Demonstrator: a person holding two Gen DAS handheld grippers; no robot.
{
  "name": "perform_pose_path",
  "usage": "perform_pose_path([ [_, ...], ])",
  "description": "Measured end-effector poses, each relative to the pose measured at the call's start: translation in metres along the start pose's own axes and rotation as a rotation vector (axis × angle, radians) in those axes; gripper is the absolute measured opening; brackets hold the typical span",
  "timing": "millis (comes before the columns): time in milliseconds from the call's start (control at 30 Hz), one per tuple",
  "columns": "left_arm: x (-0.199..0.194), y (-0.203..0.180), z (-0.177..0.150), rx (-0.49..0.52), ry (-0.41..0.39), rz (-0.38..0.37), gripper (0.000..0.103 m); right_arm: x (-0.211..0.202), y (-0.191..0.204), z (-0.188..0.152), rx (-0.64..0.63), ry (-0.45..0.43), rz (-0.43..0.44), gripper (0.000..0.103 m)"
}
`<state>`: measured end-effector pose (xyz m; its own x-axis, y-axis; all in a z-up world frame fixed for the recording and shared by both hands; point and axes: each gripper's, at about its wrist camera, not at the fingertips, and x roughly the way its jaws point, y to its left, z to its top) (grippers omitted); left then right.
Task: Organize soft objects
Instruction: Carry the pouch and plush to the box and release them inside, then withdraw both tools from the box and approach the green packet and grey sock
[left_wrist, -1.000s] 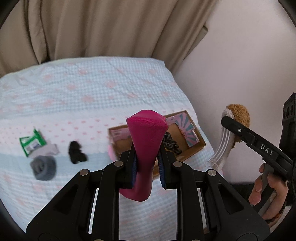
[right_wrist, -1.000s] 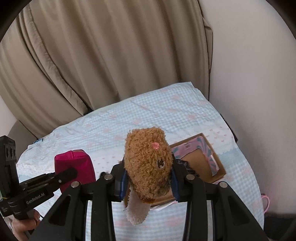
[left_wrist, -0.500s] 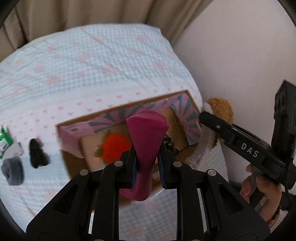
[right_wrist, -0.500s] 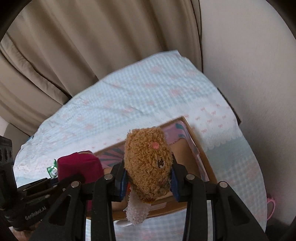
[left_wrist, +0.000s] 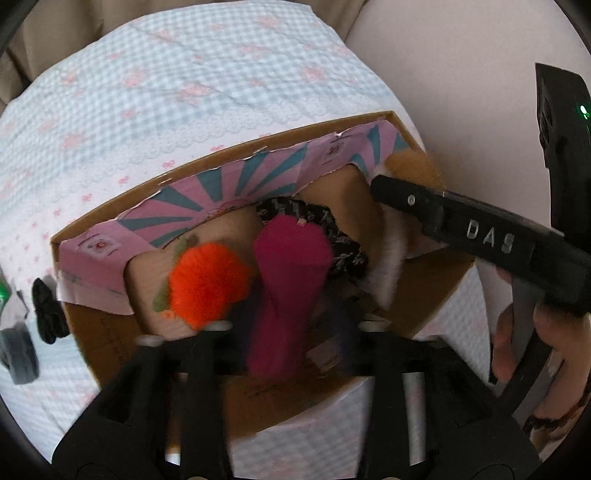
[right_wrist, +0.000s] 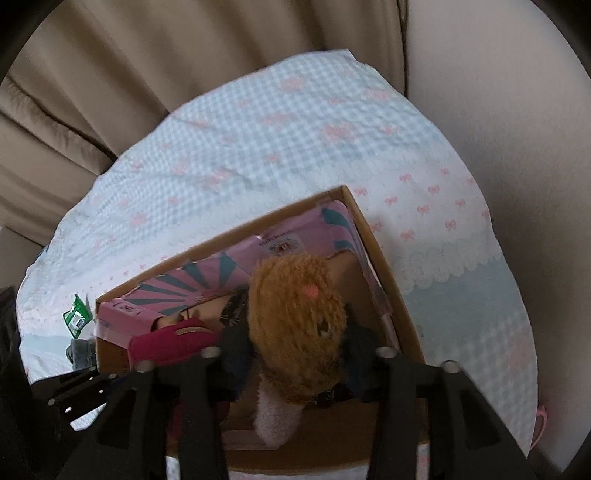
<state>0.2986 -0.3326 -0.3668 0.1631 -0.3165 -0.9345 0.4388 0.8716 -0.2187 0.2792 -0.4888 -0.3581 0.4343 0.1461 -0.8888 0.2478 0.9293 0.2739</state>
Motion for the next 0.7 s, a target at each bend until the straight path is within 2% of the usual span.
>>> perform_pose_path([
  [33,-0.002,0.000,0.000,0.001,-0.001,0.018,0.101,0.001,-0.001,0.001,0.011,0.000,0.005,0.052],
  [100,-0.006,0.002,-0.002,0.001,-0.016,0.031,0.103,0.000,-0.002,0.003,0.014,-0.007,0.013,0.086],
  [167,-0.007,0.008,-0.004,-0.008,-0.001,0.032,0.103,-0.004,0.000,0.003,0.013,-0.018,0.037,0.096],
  [433,-0.020,0.013,-0.010,-0.013,0.000,0.039,0.103,-0.013,0.005,-0.007,-0.006,-0.036,0.018,0.097],
  [700,-0.055,0.012,-0.018,-0.017,-0.038,0.025,0.103,-0.045,0.016,-0.011,-0.030,-0.077,0.000,0.097],
])
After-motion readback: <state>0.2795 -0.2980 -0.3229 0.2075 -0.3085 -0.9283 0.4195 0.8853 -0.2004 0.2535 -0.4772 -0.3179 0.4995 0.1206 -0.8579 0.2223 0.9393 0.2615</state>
